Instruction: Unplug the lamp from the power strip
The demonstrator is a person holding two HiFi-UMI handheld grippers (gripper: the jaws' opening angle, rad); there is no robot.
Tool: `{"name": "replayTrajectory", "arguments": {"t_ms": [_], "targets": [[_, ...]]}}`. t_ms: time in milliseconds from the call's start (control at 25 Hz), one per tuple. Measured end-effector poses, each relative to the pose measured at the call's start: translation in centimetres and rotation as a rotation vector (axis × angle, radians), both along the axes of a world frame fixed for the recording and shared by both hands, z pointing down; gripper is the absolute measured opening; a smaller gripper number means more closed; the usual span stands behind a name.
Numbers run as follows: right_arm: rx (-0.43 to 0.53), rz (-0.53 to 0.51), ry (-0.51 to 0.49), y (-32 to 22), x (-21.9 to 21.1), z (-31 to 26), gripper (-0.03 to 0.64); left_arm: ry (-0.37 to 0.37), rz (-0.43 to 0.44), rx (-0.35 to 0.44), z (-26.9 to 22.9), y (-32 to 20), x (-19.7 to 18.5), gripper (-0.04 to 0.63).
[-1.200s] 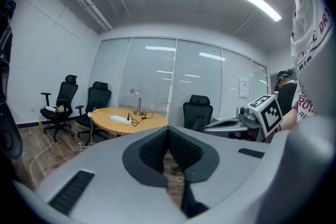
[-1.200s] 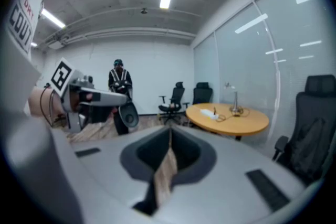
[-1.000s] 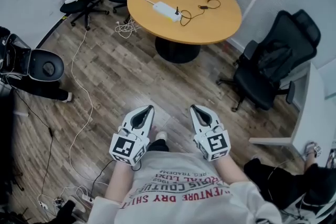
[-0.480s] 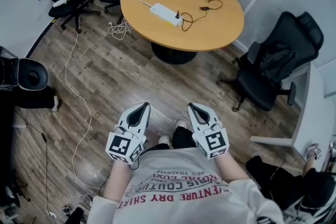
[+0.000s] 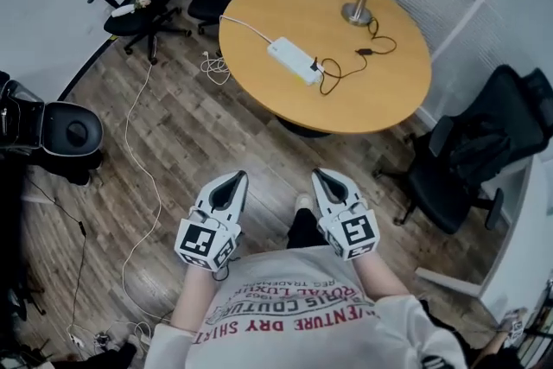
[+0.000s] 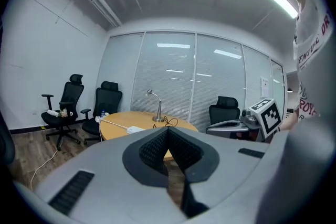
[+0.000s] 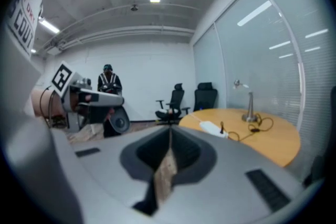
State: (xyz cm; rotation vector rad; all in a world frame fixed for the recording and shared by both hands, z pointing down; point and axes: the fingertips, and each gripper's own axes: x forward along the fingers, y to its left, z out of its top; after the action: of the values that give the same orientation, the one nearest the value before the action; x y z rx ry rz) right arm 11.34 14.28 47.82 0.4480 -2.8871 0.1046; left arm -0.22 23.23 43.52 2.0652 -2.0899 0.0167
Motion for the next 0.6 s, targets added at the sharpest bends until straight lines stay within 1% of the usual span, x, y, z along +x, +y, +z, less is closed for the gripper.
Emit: {"name": "replayTrajectory", "arguments": {"t_ms": [80, 240, 400, 600], "targets": [[0.01, -0.013, -0.015, -3.0, -1.4, -1.1, 0.031, -0.01, -0.02, 0.01, -0.8, -2.6, -1.4, 0.028], [0.033, -0.046, -0.01, -9.3, -3.4, -2.4, 0.031, -0.024, -0.04, 0.034, -2.5, -8.9, -3.3, 0.028], [0.033, -0.058, 0.005, -15.5, -4.6, -2.6, 0.031, -0.044, -0.023, 0.046, -3.0, -15.1, -4.2, 0.028], [0.0, -0.045, 0.033, -20.4, -5.7, -1.8, 0.029, -0.033, 0.023, 0.01, -1.8, -20.5, -4.9, 0.028]]}}
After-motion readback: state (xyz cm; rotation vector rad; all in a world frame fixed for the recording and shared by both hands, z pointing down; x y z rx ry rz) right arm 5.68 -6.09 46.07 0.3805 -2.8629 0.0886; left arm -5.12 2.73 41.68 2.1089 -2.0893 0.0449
